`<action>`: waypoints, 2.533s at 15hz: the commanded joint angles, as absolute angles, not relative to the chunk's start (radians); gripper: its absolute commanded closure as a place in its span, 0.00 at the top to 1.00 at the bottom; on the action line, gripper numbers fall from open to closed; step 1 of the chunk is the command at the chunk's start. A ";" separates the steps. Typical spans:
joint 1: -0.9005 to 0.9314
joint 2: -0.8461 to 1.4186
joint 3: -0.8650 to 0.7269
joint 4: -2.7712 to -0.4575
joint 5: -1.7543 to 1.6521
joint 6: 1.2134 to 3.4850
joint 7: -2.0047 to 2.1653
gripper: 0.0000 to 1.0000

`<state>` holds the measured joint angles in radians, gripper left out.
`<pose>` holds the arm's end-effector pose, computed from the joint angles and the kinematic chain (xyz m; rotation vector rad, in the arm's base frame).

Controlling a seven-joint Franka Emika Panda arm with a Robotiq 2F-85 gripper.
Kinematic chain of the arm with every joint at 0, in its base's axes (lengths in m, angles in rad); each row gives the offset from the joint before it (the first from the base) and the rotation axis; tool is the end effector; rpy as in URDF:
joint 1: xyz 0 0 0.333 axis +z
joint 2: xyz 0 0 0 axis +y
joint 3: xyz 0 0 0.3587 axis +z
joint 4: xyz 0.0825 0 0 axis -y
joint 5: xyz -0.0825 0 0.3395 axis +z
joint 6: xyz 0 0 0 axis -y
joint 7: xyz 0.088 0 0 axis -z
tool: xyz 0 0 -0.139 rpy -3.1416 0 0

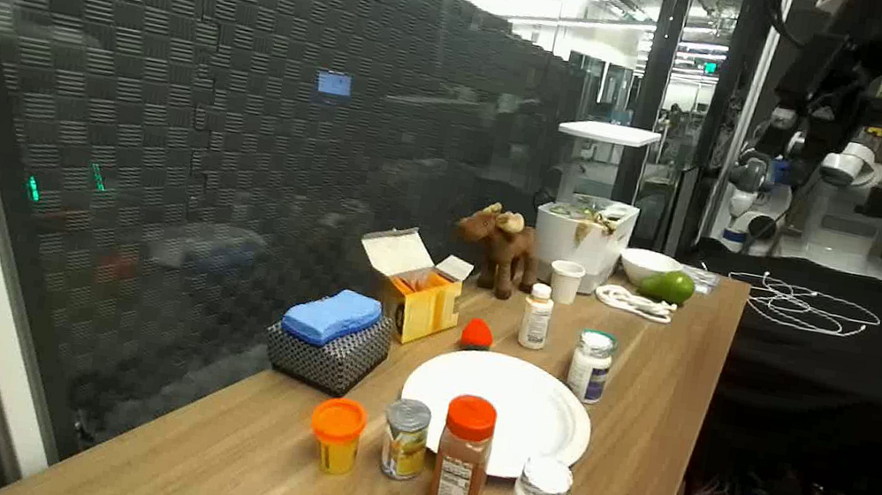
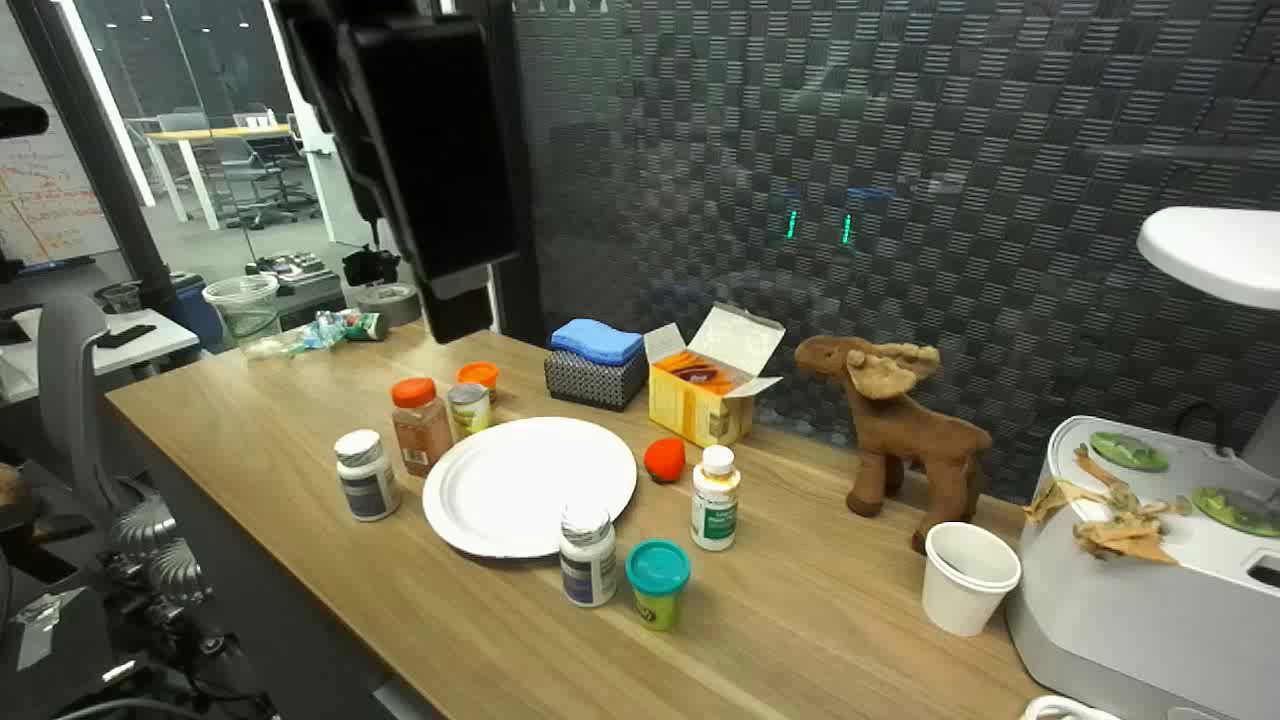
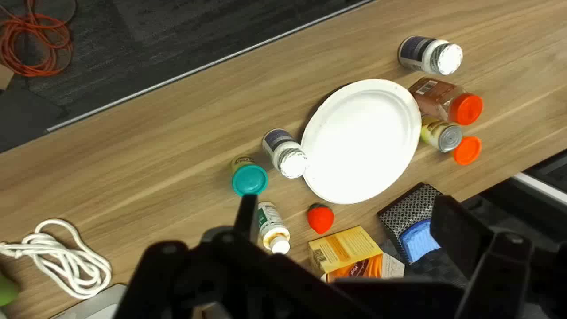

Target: Put the bottles and the orange plushie surrounding the white plate on the white plate

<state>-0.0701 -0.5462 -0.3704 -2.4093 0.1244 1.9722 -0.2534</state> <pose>0.3068 -0.1530 0.5240 -2.8528 0.2704 -0.2411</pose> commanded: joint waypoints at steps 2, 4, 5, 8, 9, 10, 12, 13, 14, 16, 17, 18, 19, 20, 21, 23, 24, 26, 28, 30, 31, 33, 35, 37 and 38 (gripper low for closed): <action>-0.104 -0.540 -0.342 -2.395 0.143 1.967 -0.269 1.00; -0.104 -0.543 -0.343 -2.388 0.143 1.967 -0.269 1.00; -0.104 -0.543 -0.343 -2.388 0.143 1.967 -0.269 1.00; -0.104 -0.543 -0.343 -2.388 0.143 1.967 -0.269 1.00; -0.104 -0.543 -0.343 -2.388 0.143 1.967 -0.269 1.00; -0.104 -0.543 -0.343 -2.388 0.143 1.967 -0.269 1.00; -0.104 -0.543 -0.343 -2.388 0.143 1.967 -0.269 1.00; -0.104 -0.543 -0.343 -2.388 0.143 1.967 -0.269 1.00; -0.104 -0.543 -0.343 -2.388 0.143 1.967 -0.269 1.00; -0.104 -0.543 -0.343 -2.388 0.143 1.967 -0.269 1.00; -0.104 -0.543 -0.343 -2.388 0.143 1.967 -0.269 1.00; -0.104 -0.543 -0.343 -2.388 0.143 1.967 -0.269 1.00; -0.097 -0.524 -0.344 -2.374 0.148 1.970 -0.279 1.00; -0.088 -0.481 -0.345 -2.345 0.153 1.971 -0.284 1.00; -0.084 -0.450 -0.342 -2.327 0.152 1.967 -0.286 1.00; -0.071 -0.354 -0.333 -2.273 0.158 1.982 -0.289 1.00; -0.072 -0.289 -0.318 -2.240 0.156 2.009 -0.258 1.00; -0.081 -0.201 -0.290 -2.197 0.140 2.083 -0.230 1.00; -0.087 -0.108 -0.267 -2.153 0.149 2.199 -0.203 1.00; -0.090 -0.023 -0.245 -2.116 0.162 2.331 -0.187 1.00; -0.091 0.016 -0.233 -2.093 0.166 2.365 -0.176 1.00; -0.096 0.099 -0.211 -2.045 0.189 2.406 -0.165 1.00; -0.106 0.168 -0.184 -1.997 0.227 2.405 -0.167 1.00; -0.117 0.224 -0.162 -1.959 0.241 2.398 -0.162 1.00; -0.123 0.251 -0.154 -1.940 0.236 2.393 -0.156 1.00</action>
